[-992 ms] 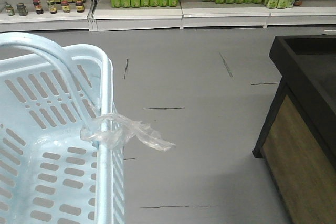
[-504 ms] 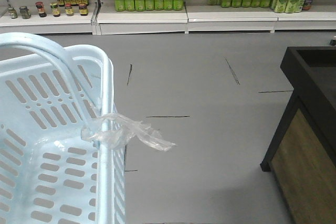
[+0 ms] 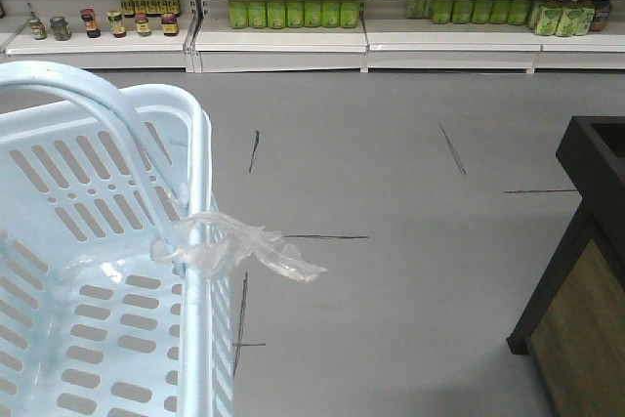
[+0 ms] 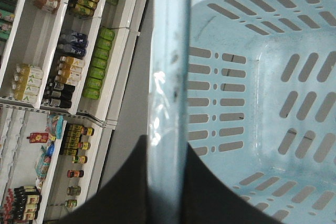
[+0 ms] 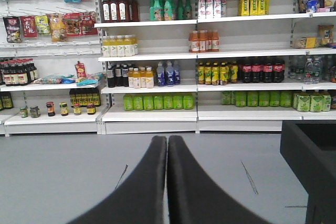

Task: Pick three apples into basket with both arms
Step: 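Turn the base along the shelves carrying the basket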

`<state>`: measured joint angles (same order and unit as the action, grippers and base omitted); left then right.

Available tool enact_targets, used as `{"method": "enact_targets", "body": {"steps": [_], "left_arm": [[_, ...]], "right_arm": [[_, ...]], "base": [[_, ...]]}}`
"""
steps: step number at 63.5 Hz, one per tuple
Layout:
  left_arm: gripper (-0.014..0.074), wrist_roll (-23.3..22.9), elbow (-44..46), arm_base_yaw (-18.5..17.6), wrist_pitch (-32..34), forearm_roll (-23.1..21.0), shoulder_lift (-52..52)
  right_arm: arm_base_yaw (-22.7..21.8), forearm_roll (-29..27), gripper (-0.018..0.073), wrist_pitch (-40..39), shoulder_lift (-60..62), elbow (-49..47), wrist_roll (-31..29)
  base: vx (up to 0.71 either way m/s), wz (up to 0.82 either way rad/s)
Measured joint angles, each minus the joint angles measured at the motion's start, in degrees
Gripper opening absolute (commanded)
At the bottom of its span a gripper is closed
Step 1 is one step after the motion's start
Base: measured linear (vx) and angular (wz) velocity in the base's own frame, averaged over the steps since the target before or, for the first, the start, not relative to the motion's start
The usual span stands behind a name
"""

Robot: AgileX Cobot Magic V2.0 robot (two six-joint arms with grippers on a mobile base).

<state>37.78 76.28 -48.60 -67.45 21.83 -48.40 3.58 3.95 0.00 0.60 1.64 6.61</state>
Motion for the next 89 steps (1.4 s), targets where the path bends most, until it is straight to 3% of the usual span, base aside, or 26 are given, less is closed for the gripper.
{"method": "enact_targets", "body": {"steps": [89], "left_arm": [[-0.0006,0.0,0.0,0.0,0.0,0.0,0.0]], "right_arm": [[0.0,0.0,-0.0009,0.0,0.0,0.0,0.0]], "base": [[0.13,0.04]]}}
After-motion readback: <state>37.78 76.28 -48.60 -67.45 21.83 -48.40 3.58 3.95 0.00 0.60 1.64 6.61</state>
